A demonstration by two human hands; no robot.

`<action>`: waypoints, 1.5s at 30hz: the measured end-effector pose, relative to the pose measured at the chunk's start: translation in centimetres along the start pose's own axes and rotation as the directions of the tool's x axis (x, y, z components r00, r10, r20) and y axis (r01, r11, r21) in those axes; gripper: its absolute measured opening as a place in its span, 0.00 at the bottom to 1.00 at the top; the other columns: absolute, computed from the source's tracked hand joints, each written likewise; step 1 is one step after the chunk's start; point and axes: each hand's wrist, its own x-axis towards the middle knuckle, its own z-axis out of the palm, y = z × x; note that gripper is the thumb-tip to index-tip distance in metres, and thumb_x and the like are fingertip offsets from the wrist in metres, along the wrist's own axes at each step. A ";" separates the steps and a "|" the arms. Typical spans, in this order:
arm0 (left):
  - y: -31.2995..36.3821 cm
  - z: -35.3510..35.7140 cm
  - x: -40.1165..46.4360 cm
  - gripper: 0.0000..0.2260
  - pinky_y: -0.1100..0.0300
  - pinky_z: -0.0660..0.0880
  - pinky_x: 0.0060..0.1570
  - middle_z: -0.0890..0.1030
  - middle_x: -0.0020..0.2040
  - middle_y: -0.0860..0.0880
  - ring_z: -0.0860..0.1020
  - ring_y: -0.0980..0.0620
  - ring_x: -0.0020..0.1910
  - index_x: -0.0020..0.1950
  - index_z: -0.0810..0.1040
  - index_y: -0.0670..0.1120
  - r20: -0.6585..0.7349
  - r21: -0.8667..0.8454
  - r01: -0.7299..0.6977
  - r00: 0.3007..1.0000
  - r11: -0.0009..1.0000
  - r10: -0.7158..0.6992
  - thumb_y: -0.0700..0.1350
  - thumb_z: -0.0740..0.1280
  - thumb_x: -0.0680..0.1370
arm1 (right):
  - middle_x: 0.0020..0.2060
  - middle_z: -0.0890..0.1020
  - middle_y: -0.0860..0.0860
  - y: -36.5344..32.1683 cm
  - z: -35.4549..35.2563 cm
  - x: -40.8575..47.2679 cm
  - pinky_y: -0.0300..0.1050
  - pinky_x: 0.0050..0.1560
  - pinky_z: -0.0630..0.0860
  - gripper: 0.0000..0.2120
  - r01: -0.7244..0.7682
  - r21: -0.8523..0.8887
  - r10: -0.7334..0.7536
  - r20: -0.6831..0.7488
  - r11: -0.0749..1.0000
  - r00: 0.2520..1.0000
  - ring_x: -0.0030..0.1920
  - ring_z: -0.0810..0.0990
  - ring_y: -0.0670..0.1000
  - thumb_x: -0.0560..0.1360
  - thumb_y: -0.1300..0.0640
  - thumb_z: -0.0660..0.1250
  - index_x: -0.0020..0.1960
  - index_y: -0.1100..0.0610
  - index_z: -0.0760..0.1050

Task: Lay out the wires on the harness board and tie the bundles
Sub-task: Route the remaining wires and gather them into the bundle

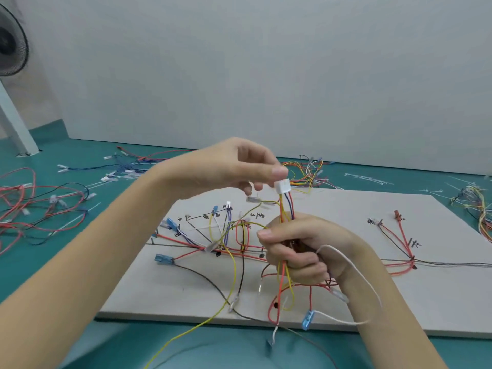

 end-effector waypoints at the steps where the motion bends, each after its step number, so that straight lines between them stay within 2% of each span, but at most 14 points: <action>1: 0.2 0.3 -0.1 0.10 0.66 0.73 0.39 0.80 0.35 0.56 0.75 0.58 0.34 0.39 0.82 0.52 -0.014 0.040 -0.006 1.000 0.999 0.007 0.56 0.72 0.65 | 0.18 0.61 0.48 0.1 0.1 0.0 0.29 0.17 0.56 0.19 -0.011 -0.026 0.010 -0.023 1.000 1.000 0.14 0.60 0.44 0.77 0.54 0.62 0.29 0.57 0.70; 6: 0.4 0.7 -0.6 0.07 0.65 0.71 0.35 0.78 0.31 0.54 0.74 0.56 0.32 0.39 0.78 0.47 0.061 0.064 0.026 0.998 0.998 -0.030 0.47 0.74 0.70 | 0.19 0.65 0.48 0.4 0.8 0.2 0.31 0.18 0.62 0.18 0.024 -0.117 -0.021 0.029 0.993 0.999 0.16 0.65 0.44 0.80 0.54 0.59 0.33 0.56 0.74; 9: 0.7 0.1 -1.4 0.03 0.65 0.73 0.35 0.80 0.35 0.50 0.75 0.54 0.33 0.41 0.80 0.46 0.238 0.090 0.043 0.969 0.995 -0.064 0.43 0.74 0.72 | 0.22 0.72 0.53 0.4 1.5 0.4 0.37 0.30 0.71 0.14 0.062 -0.257 -0.007 0.210 0.964 0.978 0.24 0.72 0.47 0.77 0.49 0.64 0.47 0.61 0.77; 12: 1.0 -0.3 -1.8 0.02 0.66 0.74 0.38 0.80 0.37 0.49 0.77 0.54 0.34 0.42 0.81 0.47 0.361 0.016 0.057 0.931 0.998 -0.059 0.43 0.73 0.72 | 0.38 0.75 0.75 0.8 1.1 0.6 0.55 0.51 0.72 0.36 0.099 -0.330 0.031 0.368 0.939 0.929 0.40 0.79 0.56 0.78 0.41 0.60 0.67 0.73 0.63; 15: 0.8 -0.6 -1.8 0.01 0.66 0.74 0.39 0.79 0.37 0.49 0.76 0.54 0.35 0.42 0.80 0.47 0.348 -0.143 0.028 0.937 0.989 0.024 0.43 0.69 0.72 | 0.56 0.66 0.82 0.8 0.8 0.9 0.57 0.59 0.70 0.46 0.039 -0.217 0.069 0.468 0.975 0.881 0.51 0.75 0.76 0.76 0.31 0.53 0.74 0.70 0.55; 18: -0.1 -1.2 -1.7 0.02 0.65 0.75 0.37 0.79 0.37 0.50 0.76 0.54 0.34 0.42 0.79 0.48 0.287 -0.316 0.039 0.956 0.948 0.057 0.45 0.70 0.71 | 0.63 0.69 0.74 0.4 0.6 0.4 0.53 0.55 0.76 0.39 0.014 -0.185 0.058 0.378 0.983 0.924 0.54 0.75 0.75 0.76 0.31 0.50 0.72 0.61 0.66; 22: -1.7 -1.7 -1.7 0.07 0.67 0.75 0.32 0.77 0.33 0.51 0.75 0.56 0.31 0.43 0.78 0.48 0.213 -0.548 0.107 0.977 0.829 0.015 0.49 0.72 0.71 | 0.51 0.84 0.59 -0.2 -0.3 -0.7 0.43 0.37 0.80 0.21 0.105 -0.361 -0.127 -0.035 0.927 0.991 0.44 0.85 0.57 0.80 0.45 0.58 0.53 0.59 0.83; 27: -2.9 -2.0 -1.8 0.03 0.68 0.75 0.28 0.76 0.31 0.51 0.75 0.57 0.28 0.43 0.81 0.45 0.186 -0.740 0.186 0.980 0.646 -0.070 0.45 0.71 0.72 | 0.21 0.77 0.57 -0.5 -1.5 -1.4 0.38 0.24 0.71 0.20 0.305 -0.429 -0.486 -0.415 0.850 0.769 0.20 0.75 0.54 0.72 0.51 0.67 0.23 0.57 0.76; 30: -2.9 -1.5 -1.7 0.04 0.69 0.72 0.23 0.76 0.29 0.50 0.74 0.57 0.25 0.42 0.82 0.46 0.186 -0.698 0.238 0.971 0.675 -0.149 0.45 0.70 0.72 | 0.19 0.73 0.56 -0.7 -1.5 -2.6 0.35 0.22 0.68 0.25 0.459 -0.164 -0.468 -0.021 0.873 0.883 0.16 0.72 0.53 0.78 0.51 0.60 0.25 0.60 0.75; 32: -3.0 -1.1 -1.7 0.06 0.69 0.70 0.20 0.76 0.28 0.49 0.74 0.57 0.23 0.41 0.81 0.45 0.173 -0.665 0.255 0.967 0.702 -0.188 0.45 0.66 0.74 | 0.23 0.76 0.57 -1.0 -1.7 -3.4 0.35 0.20 0.67 0.26 0.503 0.084 -0.510 0.161 0.860 0.845 0.17 0.71 0.54 0.81 0.51 0.56 0.30 0.63 0.76; 35: -3.0 -0.6 -1.8 0.06 0.69 0.70 0.19 0.78 0.27 0.48 0.74 0.56 0.22 0.46 0.75 0.43 0.166 -0.645 0.256 0.967 0.720 -0.195 0.44 0.61 0.76 | 0.27 0.78 0.52 -1.2 -1.9 -2.8 0.37 0.24 0.71 0.19 0.638 -0.003 -0.615 -0.265 0.770 0.742 0.23 0.74 0.51 0.76 0.45 0.65 0.33 0.57 0.78; 38: -3.1 -0.5 -1.8 0.06 0.68 0.72 0.23 0.79 0.29 0.48 0.76 0.55 0.24 0.49 0.72 0.43 0.220 -0.625 0.259 0.963 0.736 -0.153 0.45 0.64 0.76 | 0.43 0.85 0.55 -1.2 -2.0 -1.6 0.46 0.49 0.79 0.17 0.507 -0.379 -0.632 -0.496 0.775 0.596 0.48 0.83 0.55 0.71 0.43 0.64 0.43 0.56 0.82; 41: -3.3 -0.4 -1.5 0.05 0.65 0.75 0.31 0.81 0.31 0.49 0.77 0.54 0.28 0.50 0.74 0.45 0.229 -0.628 0.250 0.964 0.737 -0.132 0.46 0.64 0.77 | 0.53 0.84 0.59 -0.7 -1.2 -0.3 0.49 0.60 0.76 0.24 0.376 -0.404 -0.525 -0.372 0.834 0.765 0.57 0.81 0.57 0.75 0.42 0.57 0.53 0.60 0.82; 45: -4.0 -0.2 -1.1 0.05 0.64 0.76 0.34 0.80 0.31 0.50 0.77 0.54 0.30 0.48 0.73 0.47 0.107 -0.584 0.213 0.977 0.783 -0.185 0.48 0.64 0.76 | 0.42 0.84 0.61 -0.3 0.4 0.3 0.49 0.47 0.80 0.16 0.307 -0.281 -0.363 -0.174 0.909 0.915 0.41 0.84 0.60 0.80 0.50 0.60 0.48 0.59 0.82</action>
